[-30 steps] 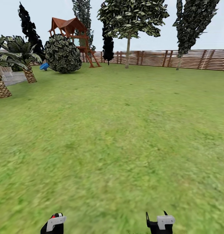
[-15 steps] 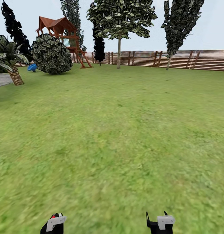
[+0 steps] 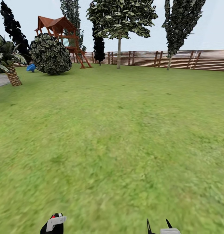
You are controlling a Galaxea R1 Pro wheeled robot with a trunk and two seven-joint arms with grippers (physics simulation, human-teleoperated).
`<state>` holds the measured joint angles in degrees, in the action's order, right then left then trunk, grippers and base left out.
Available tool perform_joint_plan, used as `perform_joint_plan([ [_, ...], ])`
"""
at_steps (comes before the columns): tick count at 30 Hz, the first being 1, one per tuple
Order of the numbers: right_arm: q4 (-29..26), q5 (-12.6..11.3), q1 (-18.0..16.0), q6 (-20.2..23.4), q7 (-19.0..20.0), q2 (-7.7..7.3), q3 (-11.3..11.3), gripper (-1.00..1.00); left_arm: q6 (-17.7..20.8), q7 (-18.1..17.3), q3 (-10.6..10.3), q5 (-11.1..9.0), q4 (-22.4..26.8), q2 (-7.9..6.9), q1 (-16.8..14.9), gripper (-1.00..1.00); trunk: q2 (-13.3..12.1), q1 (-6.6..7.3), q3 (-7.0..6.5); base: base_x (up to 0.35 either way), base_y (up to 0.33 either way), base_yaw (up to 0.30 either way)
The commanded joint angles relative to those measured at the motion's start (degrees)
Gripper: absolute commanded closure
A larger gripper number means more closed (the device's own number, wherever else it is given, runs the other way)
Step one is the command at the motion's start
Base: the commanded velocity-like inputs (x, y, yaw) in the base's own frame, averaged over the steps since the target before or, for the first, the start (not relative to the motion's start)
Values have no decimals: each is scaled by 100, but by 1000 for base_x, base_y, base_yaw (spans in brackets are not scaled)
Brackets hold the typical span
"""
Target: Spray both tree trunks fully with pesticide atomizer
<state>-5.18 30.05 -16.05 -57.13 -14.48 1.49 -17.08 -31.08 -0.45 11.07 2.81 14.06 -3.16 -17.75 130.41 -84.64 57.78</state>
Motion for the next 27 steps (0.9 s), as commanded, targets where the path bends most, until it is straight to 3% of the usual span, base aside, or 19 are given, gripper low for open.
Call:
perform_joint_plan([
  [1, 0, 8, 3, 0, 8, -4, 2, -100, 3, 1, 0, 0, 1, 0, 0, 100, 0, 0, 0, 336, 0, 0],
  [12, 353, 4, 14, 17, -11, -33, 3, -100, -3, 1, 9, 0, 1, -9, 0, 100, 0, 0, 0, 336, 0, 0],
  [27, 368, 4, 14, 17, -11, -40, 3, -100, -3, 2, 4, -6, 11, -4, 0, 100, 0, 0, 0, 336, 0, 0],
])
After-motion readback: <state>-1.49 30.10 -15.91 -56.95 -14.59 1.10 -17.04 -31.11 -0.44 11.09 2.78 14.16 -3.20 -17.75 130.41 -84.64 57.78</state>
